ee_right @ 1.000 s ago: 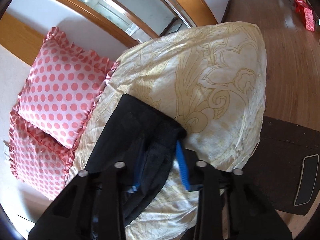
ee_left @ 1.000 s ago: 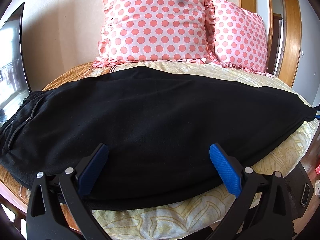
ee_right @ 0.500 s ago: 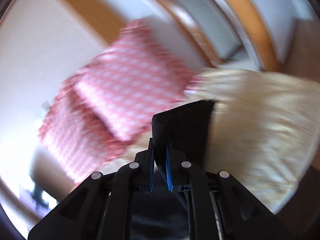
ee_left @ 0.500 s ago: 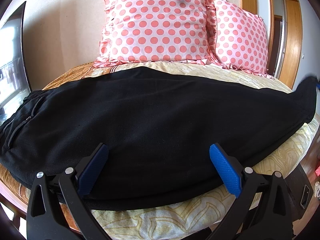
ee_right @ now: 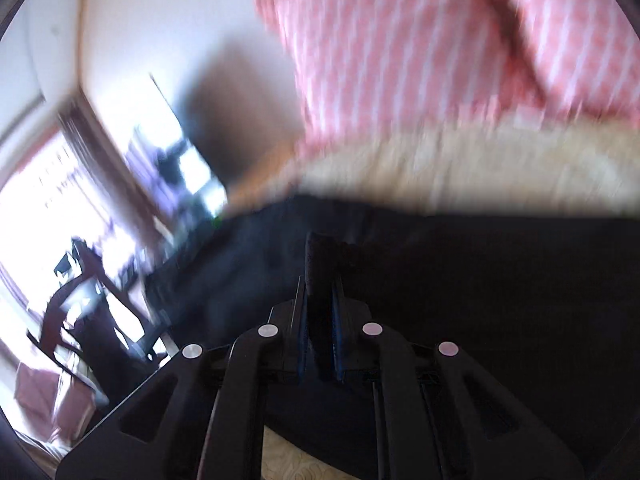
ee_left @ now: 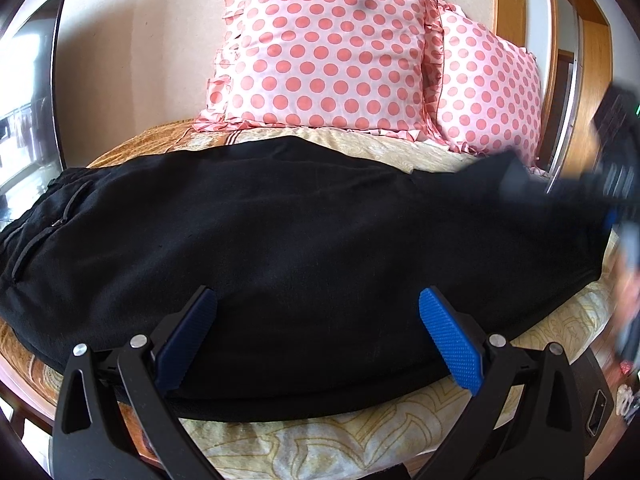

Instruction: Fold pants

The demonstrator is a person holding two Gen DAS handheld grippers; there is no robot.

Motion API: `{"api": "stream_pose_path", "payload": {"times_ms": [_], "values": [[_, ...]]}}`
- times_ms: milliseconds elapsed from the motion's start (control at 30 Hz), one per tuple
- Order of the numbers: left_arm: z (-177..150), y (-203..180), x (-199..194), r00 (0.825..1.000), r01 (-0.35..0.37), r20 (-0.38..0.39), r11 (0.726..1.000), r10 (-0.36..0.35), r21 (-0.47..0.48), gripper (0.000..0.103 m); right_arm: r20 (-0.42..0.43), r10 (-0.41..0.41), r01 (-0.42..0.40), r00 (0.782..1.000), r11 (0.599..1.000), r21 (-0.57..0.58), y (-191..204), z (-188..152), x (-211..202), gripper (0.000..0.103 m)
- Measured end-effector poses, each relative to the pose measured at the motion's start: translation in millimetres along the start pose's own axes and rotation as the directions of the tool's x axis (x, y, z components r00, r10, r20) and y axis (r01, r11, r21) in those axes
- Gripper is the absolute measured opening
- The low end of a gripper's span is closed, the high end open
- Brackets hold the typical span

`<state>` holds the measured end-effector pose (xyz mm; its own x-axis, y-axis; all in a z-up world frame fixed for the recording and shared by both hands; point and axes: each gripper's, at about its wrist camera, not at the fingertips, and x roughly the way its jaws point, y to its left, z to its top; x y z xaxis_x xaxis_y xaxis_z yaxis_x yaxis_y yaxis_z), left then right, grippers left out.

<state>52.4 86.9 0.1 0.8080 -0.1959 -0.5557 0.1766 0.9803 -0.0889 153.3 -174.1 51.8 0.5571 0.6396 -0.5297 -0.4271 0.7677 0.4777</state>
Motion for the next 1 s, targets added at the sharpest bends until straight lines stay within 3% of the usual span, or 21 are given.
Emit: {"api": "stream_pose_path", "payload": {"times_ms": [100, 267, 300, 400, 467, 733, 833, 900, 1000], "values": [[0.1, -0.3, -0.2, 1.000, 0.005, -0.001, 1.000, -0.005, 0.000, 0.101, -0.013, -0.003, 0.003, 1.000, 0.999, 0.037, -5.0, -8.2, 12.2, 0.010], [-0.4, -0.5, -0.4, 1.000, 0.003, 0.001, 1.000, -0.003, 0.000, 0.101, 0.122, 0.044, -0.052, 0.992, 0.997, 0.060, -0.4, 8.0, -16.0, 0.010], [-0.5, -0.4, -0.5, 1.000, 0.002, 0.002, 1.000, -0.002, 0.000, 0.101, 0.114, 0.046, -0.052, 0.992, 0.997, 0.049, 2.3, 8.4, -12.8, 0.010], [0.0, 0.1, -0.4, 1.000, 0.003, 0.002, 1.000, -0.003, -0.002, 0.101, -0.031, 0.013, -0.013, 0.999, 1.000, -0.021, 10.2, -3.6, 13.5, 0.010], [-0.2, -0.3, -0.4, 1.000, 0.003, 0.002, 1.000, -0.003, -0.003, 0.101, -0.060, 0.003, -0.005, 0.998, 0.999, -0.036, 10.2, -14.3, 15.9, 0.010], [-1.3, -2.8, 0.3, 1.000, -0.011, 0.004, 1.000, 0.011, 0.003, 0.101, 0.069, 0.027, -0.024, 0.997, 0.999, -0.043, 19.2, -3.7, -4.0, 0.010], [-1.1, -3.3, -0.1, 1.000, -0.012, 0.002, 1.000, 0.012, -0.002, 0.101, 0.006, -0.018, 0.018, 1.000, 0.997, -0.070, 21.5, -6.3, 14.3, 0.010], [-0.2, -2.1, -1.0, 1.000, -0.002, 0.000, 1.000, 0.002, -0.013, 0.101, -0.042, -0.007, 0.003, 0.999, 0.996, -0.091, 24.9, -17.0, 22.8, 0.010], [0.5, -0.1, -0.7, 1.000, 0.006, 0.001, 1.000, -0.006, -0.021, 0.101, -0.009, 0.007, -0.007, 1.000, 0.995, -0.096, 28.0, -21.7, 14.8, 0.010]]}}
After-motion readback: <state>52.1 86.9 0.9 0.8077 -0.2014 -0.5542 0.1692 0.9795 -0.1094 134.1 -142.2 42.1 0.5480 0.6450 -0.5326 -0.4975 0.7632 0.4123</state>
